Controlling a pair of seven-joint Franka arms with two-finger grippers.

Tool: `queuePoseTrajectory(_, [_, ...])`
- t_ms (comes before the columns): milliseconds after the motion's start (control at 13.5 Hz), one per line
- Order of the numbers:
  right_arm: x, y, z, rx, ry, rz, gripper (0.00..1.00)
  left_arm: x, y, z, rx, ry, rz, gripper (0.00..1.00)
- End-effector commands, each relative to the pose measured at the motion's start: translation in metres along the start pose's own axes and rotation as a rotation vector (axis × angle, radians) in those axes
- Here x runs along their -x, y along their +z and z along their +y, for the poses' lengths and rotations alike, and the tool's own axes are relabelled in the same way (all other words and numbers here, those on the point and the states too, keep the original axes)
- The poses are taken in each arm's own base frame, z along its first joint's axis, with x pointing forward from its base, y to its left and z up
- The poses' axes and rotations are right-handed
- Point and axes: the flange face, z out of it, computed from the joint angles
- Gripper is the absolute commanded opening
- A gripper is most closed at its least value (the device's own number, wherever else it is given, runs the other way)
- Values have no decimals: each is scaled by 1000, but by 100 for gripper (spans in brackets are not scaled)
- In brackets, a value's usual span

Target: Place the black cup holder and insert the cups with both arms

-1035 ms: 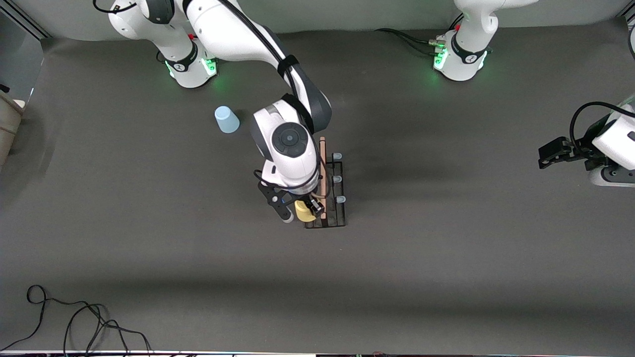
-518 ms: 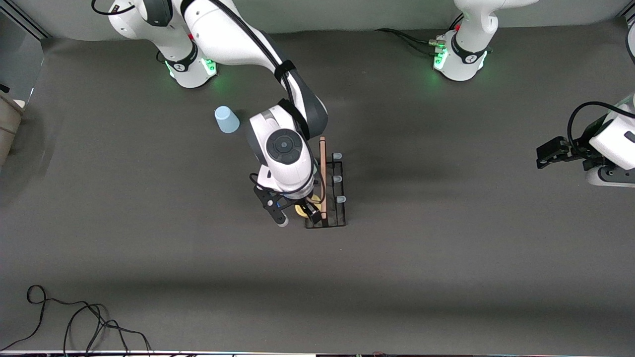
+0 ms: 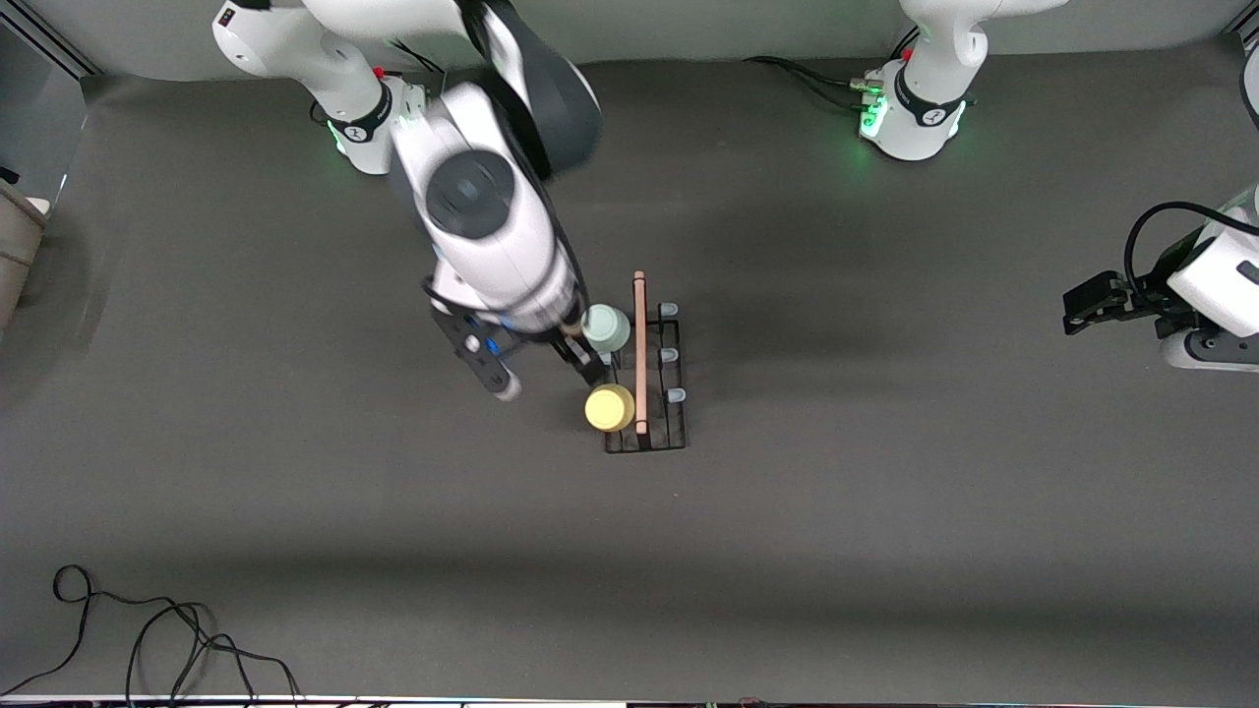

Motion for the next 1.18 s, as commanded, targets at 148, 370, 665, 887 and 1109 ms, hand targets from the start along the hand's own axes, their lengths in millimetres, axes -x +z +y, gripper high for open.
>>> queuePoseTrajectory(148, [-69,-85,103,47,-314,-11,100,0,-4,4,-3,-3,-4,100])
queuePoseTrajectory(370, [-138,-108,161,40,-456,-48,100,0,-3,3,-3,-5,-6,100])
queuePoseTrajectory(665, [-209,-132,224,70,-631,-43,100,0,-4,2,-3,-3,-4,100])
queuePoseTrajectory(887, [-262,-134,275,46,-723,-65,100,0,-4,2,-3,-3,-4,100])
queuePoseTrajectory(1109, [-298,-135,306,47,-772,-59,100,-1,-6,1,-3,-6,2,100])
